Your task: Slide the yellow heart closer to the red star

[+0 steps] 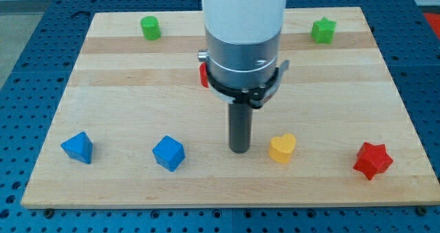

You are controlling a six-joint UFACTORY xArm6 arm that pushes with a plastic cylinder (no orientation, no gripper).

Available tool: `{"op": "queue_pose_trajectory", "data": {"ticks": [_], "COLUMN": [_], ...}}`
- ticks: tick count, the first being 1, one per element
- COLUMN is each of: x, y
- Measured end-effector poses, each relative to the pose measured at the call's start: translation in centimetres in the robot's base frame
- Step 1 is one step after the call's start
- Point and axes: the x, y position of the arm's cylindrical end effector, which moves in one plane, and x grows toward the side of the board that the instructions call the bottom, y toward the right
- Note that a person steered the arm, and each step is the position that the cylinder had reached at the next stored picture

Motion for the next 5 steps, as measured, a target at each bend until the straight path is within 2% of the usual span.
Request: {"op": "queue_pose_trajectory", "data": {"ticks": [1,4,5], "x": [-0.2,1.2,3.0], "y": [1.9,1.9,6.1]}}
